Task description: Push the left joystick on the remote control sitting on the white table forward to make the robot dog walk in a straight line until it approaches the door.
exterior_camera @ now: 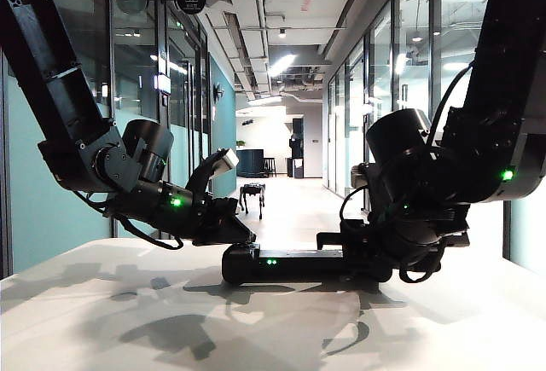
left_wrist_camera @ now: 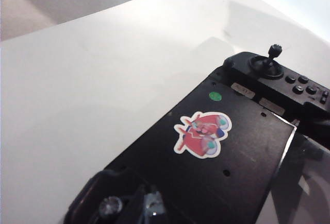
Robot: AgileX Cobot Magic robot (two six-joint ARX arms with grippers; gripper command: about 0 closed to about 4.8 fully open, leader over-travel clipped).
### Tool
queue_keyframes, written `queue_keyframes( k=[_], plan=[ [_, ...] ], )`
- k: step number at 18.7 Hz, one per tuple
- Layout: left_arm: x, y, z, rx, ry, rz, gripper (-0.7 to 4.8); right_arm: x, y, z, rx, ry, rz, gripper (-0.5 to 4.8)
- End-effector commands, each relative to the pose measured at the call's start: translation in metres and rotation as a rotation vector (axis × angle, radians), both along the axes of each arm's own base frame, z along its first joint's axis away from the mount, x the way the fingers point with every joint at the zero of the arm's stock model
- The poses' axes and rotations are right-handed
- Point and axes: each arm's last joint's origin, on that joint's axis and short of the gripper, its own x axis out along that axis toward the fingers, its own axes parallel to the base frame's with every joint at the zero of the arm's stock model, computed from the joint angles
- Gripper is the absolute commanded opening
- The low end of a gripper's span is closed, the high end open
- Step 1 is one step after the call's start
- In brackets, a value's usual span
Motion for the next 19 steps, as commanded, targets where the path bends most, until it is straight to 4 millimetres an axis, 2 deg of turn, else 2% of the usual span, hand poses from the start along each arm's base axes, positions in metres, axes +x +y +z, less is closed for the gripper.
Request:
queue_keyframes(
  k=[1,15,19],
  plan=[
    [0.0,-0.001,0.001,-0.002,0.0,-0.005,-0.06,0.002,0.001,0.005,0.018,-0.03,-0.001,1.98],
    [0.0,-0.001,0.002,-0.006,0.004,-0.015,-0.06,0.002,0.001,0.005,0.018,-0.03,-0.001,1.98],
    [-0.007,-0.001,0.014,-0.024,0.069,-0.104,-0.06,0.002,0.001,0.005,0.012,-0.031,0.002,1.98]
  ],
)
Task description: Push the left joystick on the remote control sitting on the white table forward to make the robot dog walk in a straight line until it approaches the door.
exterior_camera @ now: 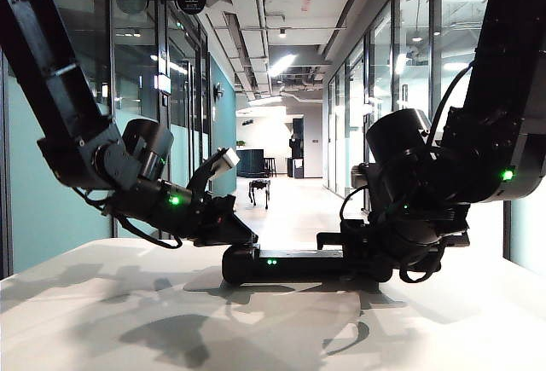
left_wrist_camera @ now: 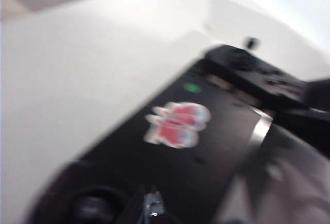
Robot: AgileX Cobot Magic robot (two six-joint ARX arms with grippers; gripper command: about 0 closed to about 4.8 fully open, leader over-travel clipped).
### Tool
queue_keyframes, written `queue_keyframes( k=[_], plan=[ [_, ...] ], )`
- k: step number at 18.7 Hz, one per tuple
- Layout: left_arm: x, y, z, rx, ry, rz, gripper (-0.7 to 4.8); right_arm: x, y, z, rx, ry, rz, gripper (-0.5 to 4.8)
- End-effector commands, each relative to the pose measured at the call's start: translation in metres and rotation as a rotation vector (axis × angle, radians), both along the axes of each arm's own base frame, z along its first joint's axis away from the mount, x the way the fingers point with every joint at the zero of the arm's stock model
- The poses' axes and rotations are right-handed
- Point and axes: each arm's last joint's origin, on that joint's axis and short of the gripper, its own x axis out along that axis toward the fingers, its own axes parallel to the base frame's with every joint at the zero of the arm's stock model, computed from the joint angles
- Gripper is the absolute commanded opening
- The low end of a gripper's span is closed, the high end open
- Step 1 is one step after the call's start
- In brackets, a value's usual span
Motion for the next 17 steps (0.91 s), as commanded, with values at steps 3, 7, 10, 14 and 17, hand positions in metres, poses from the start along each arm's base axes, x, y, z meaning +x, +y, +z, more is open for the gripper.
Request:
queue_keyframes(
  k=[3,7,10,14,17],
  plan=[
    [-0.007,0.001,0.028,0.009,0.03,-0.049,-0.06,0.002,0.001,0.005,0.012,-0.03,0.003,1.98],
    [-0.016,0.005,0.06,0.075,0.091,0.024,-0.06,0.002,0.001,0.005,0.012,-0.03,0.003,1.98],
    [-0.026,0.011,0.106,0.124,0.037,0.122,-0.06,0.002,0.001,0.005,0.012,-0.029,0.003,1.98],
    [-0.042,0.017,0.156,0.118,-0.03,0.165,-0.06,0.002,0.001,0.005,0.012,-0.029,0.003,1.98],
    [-0.054,0.021,0.179,0.126,-0.052,0.193,-0.06,0.002,0.001,0.005,0.012,-0.029,0.004,2.02]
  ],
)
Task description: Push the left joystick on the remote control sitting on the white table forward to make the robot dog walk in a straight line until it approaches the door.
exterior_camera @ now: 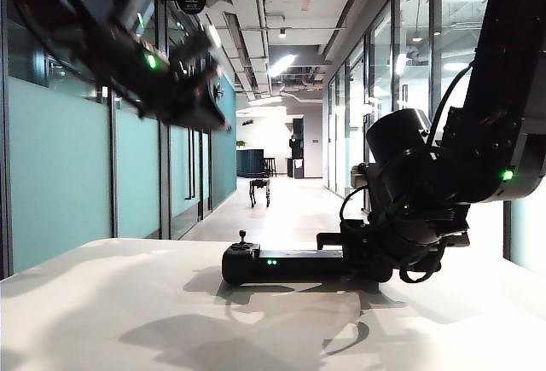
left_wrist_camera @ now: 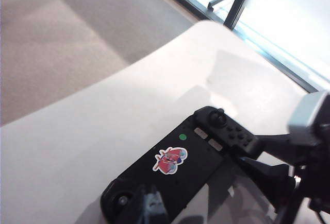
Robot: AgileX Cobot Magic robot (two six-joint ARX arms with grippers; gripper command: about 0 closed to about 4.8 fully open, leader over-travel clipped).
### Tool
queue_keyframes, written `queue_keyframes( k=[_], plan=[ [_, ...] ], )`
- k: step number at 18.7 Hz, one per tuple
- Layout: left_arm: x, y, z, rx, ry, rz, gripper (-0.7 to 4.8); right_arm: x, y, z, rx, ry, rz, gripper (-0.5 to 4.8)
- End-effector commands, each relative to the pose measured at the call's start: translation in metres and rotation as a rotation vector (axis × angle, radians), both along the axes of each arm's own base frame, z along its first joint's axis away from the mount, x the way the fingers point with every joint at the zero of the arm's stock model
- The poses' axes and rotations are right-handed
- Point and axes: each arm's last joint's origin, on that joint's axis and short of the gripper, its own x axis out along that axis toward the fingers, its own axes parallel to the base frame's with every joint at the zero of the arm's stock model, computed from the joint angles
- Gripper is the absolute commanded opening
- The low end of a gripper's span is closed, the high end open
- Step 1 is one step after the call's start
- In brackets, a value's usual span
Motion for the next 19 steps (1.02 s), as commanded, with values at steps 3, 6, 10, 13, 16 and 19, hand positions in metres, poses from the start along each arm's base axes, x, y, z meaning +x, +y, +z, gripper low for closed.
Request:
queue_keyframes(
  k=[3,6,10,13,16,19],
  plan=[
    [-0.024,0.008,0.045,0.005,-0.059,0.038,-0.06,0.002,0.002,0.005,0.016,-0.027,0.005,2.42],
    [-0.036,0.011,0.065,-0.006,-0.097,0.042,-0.06,0.001,0.001,0.004,0.013,-0.024,0.005,2.9],
    [-0.05,0.017,0.085,0.005,-0.131,0.082,-0.06,0.0,0.001,0.005,0.006,-0.008,0.005,2.88],
    [-0.056,0.019,0.093,0.011,-0.147,0.103,-0.06,-0.003,-0.001,0.016,-0.016,0.031,0.001,2.83],
    [-0.057,0.019,0.093,-0.004,-0.129,0.111,-0.06,-0.008,-0.003,0.028,-0.008,0.014,0.001,2.83],
    [-0.061,0.02,0.095,0.005,-0.117,0.119,-0.06,-0.019,-0.009,0.037,-0.004,0.005,0.0,1.94]
  ],
)
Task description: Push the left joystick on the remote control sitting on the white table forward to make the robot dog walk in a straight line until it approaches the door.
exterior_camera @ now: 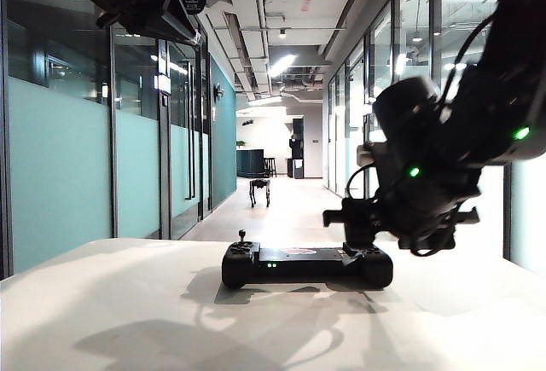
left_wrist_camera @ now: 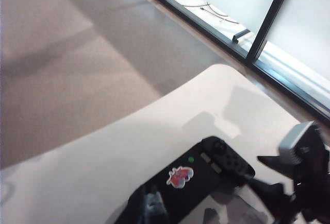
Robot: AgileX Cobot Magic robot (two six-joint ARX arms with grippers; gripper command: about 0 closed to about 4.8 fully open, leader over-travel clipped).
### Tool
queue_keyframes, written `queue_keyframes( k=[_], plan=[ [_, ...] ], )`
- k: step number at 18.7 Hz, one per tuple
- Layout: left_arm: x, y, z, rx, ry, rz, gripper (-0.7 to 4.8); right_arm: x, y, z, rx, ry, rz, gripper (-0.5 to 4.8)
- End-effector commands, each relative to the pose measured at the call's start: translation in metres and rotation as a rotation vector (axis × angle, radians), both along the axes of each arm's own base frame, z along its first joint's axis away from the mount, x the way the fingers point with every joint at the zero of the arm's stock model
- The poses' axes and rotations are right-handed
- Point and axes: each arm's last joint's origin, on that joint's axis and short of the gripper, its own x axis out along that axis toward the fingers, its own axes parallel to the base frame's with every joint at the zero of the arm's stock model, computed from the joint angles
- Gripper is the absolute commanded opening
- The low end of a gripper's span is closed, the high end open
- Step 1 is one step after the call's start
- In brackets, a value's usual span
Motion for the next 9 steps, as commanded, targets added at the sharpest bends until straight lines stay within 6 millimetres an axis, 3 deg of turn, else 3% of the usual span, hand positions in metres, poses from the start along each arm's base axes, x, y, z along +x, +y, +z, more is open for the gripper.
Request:
queue_keyframes(
  k=[1,3,9],
  plan=[
    [-0.007,0.002,0.008,0.009,-0.005,0.03,-0.06,-0.009,-0.004,0.01,0.01,-0.021,-0.001,1.15],
    [-0.014,0.006,0.014,0.035,-0.012,0.091,-0.06,-0.02,-0.009,0.016,0.011,-0.024,0.0,-0.06],
    [-0.042,0.017,0.04,0.027,-0.063,0.158,-0.06,-0.051,-0.024,0.031,0.017,-0.044,0.003,-0.06]
  ],
)
